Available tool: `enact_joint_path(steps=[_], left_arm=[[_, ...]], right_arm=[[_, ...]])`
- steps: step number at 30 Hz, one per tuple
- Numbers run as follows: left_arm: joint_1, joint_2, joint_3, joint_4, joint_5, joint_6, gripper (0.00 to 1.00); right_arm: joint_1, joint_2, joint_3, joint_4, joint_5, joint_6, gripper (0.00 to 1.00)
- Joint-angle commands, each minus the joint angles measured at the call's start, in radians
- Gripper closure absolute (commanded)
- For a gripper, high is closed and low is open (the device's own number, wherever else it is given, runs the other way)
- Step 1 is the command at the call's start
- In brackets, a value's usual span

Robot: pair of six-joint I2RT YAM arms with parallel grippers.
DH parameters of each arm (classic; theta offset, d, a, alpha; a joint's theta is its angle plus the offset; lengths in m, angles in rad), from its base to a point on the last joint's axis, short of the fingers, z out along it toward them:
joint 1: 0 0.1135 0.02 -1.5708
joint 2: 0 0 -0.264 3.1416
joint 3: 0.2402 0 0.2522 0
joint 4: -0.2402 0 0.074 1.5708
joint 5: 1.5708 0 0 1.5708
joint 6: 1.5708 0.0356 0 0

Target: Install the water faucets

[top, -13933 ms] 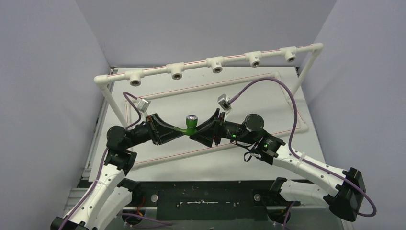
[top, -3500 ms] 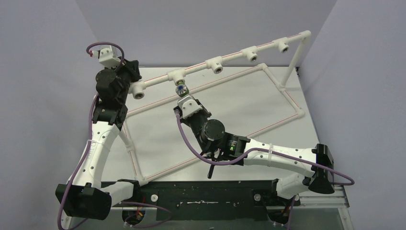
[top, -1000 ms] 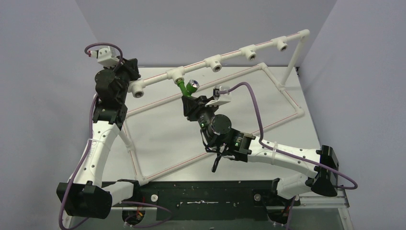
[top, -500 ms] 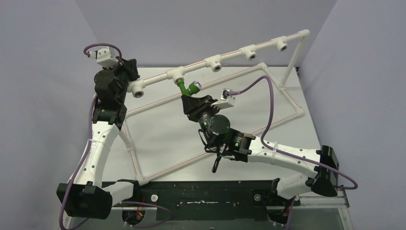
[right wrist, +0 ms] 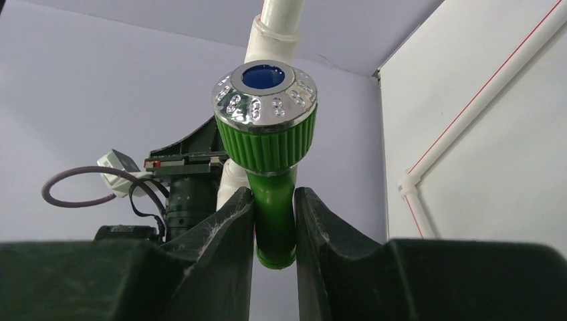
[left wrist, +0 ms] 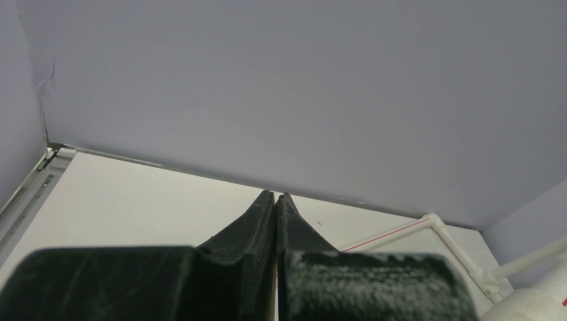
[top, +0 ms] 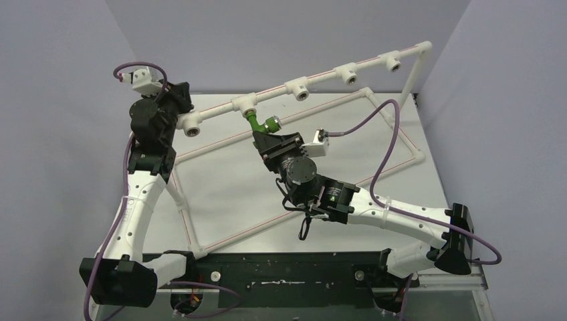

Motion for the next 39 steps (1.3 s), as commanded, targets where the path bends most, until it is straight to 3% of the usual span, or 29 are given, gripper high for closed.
enact_joint_path(steps=[1, 9, 20, 39], left_arm=[[0.015, 0.053, -0.127, -0.337, 0.027, -0.002, 1.0], [0.022, 0.035, -0.133, -0.334, 0.027, -0.005, 1.0], [0.031, 0.03, -0.136, -0.332, 0.032, -0.008, 1.0], [0.055, 0.012, -0.141, -0.318, 0.06, -0.02, 1.0]], right_arm=[[-0.065, 0.04, 0.031, -0.041, 0.034, 0.182, 1.0], [-0.071, 0.05, 0.013, -0.022, -0.022, 0.294, 1.0], [-0.064, 0.032, -0.007, 0.003, -0.017, 0.289, 1.0], [-0.045, 0.023, -0.019, -0.011, -0.013, 0.42, 1.0]])
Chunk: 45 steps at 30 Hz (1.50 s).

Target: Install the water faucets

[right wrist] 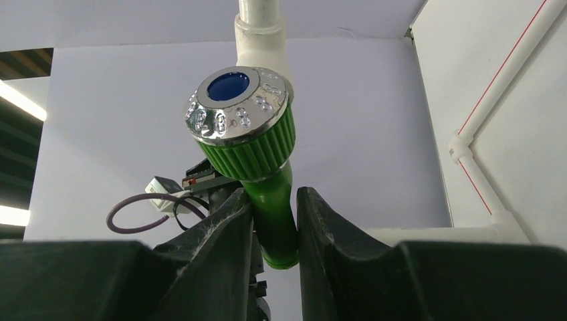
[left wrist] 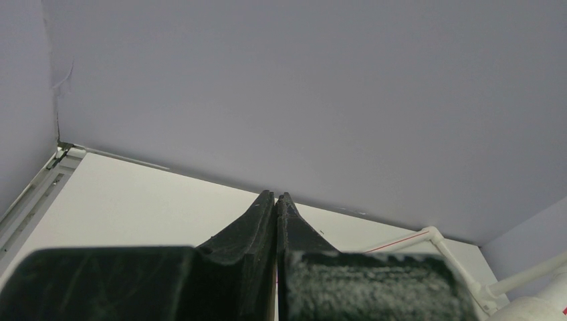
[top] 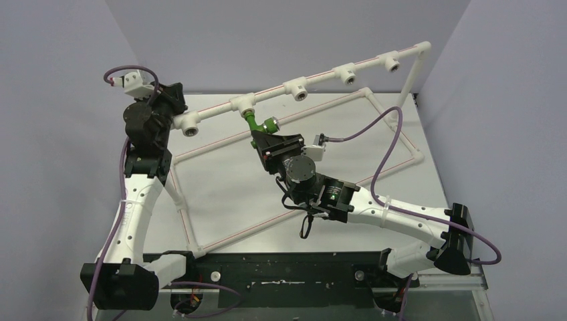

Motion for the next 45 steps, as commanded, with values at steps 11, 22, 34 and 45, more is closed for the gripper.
enact_joint_path(steps=[11, 22, 34, 45], left_arm=[[0.015, 0.033, -0.119, -0.337, 0.044, 0.014, 1.0], [0.018, 0.032, -0.121, -0.338, 0.045, 0.014, 1.0], [0.02, 0.028, -0.124, -0.335, 0.045, 0.012, 1.0], [0.02, 0.026, -0.126, -0.335, 0.045, 0.012, 1.0]], right_arm=[[-0.006, 0.026, -0.003, 0.053, 0.058, 0.081, 1.0], [-0.003, 0.033, -0.002, 0.107, 0.043, 0.012, 0.72], [0.018, 0.034, 0.002, 0.164, 0.056, -0.06, 0.49], [0.041, 0.008, -0.018, 0.168, 0.101, -0.089, 0.46]])
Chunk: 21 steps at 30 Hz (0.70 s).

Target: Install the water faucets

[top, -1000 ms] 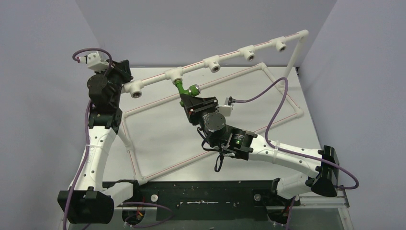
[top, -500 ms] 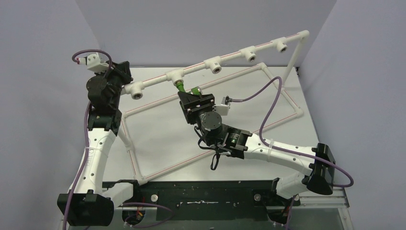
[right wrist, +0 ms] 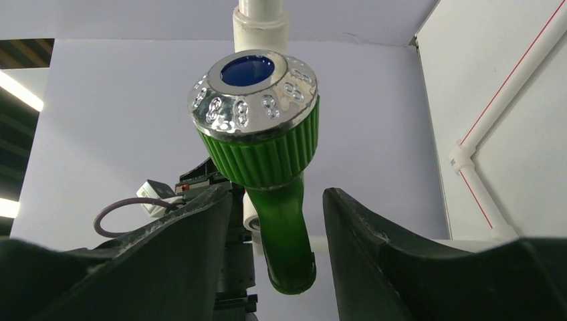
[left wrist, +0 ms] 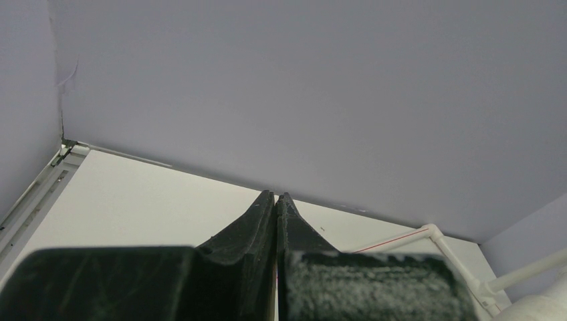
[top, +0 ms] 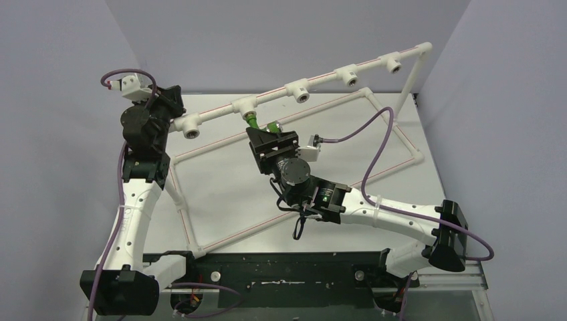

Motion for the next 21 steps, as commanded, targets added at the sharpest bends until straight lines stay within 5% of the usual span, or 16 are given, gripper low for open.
enact_joint_path(steps=[1, 21], left_arm=[[0.004, 0.063, -0.104, -0.318, 0.036, 0.012, 1.0], [0.021, 0.064, -0.103, -0.319, 0.036, 0.014, 1.0]], right_arm=[[0.014, -0.038, -0.012, 0.058, 0.07, -0.02, 0.46], [0.017, -0.256, -0.104, -0.003, -0.081, -0.383, 0.24]])
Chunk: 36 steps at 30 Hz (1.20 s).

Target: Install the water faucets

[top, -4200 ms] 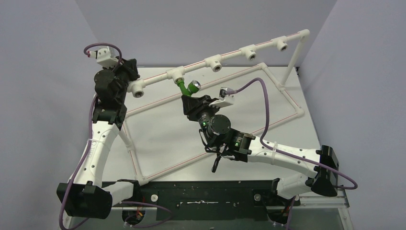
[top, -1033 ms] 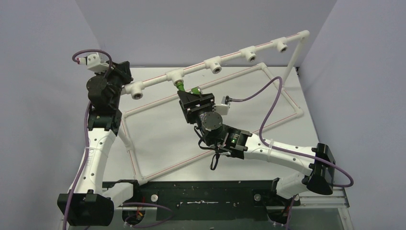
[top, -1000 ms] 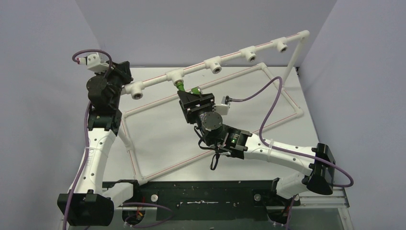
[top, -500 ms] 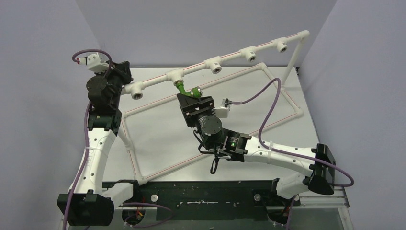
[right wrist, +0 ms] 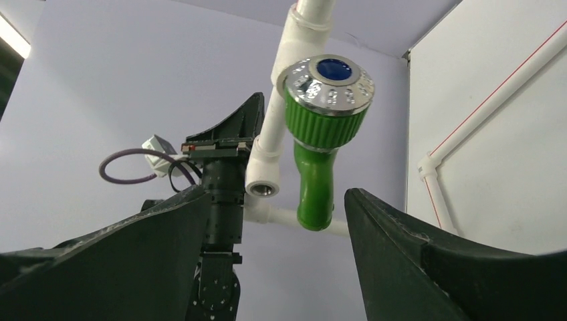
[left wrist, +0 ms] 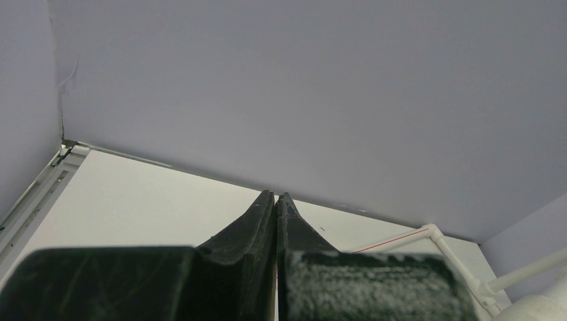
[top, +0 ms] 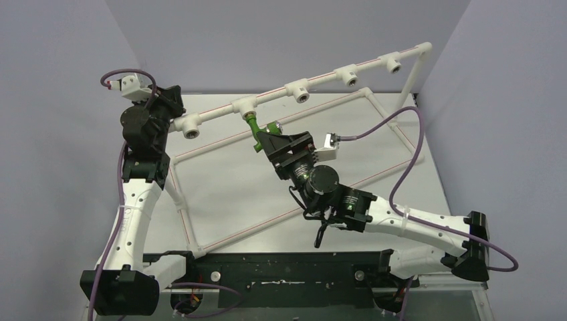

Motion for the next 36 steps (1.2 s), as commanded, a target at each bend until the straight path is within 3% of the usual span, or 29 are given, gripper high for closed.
enact_joint_path(steps=[1, 7, 16, 28, 32, 36], left_arm=[[0.018, 0.066, -0.103, -0.32, 0.035, 0.014, 1.0], [0.018, 0.069, -0.105, -0.318, 0.035, 0.013, 1.0], [0.055, 0.093, -0.108, -0.316, 0.086, -0.001, 1.0], [0.065, 0.117, -0.109, -0.304, 0.115, -0.014, 1.0], [0.067, 0.127, -0.109, -0.306, 0.12, -0.022, 1.0], [0.068, 0.134, -0.11, -0.304, 0.124, -0.028, 1.0]], right_arm=[[-0.013, -0.107, -0.013, -0.016, -0.076, -0.205, 0.24], [-0.07, -0.171, 0.036, -0.146, -0.256, -0.486, 0.24], [-0.131, -0.197, 0.199, -0.29, -0.473, -1.097, 0.25], [-0.116, -0.192, 0.243, -0.327, -0.727, -1.899, 0.24], [-0.047, -0.181, 0.235, -0.376, -0.71, -2.178, 0.23], [0.049, -0.147, 0.208, -0.388, -0.553, -2.45, 0.2]])
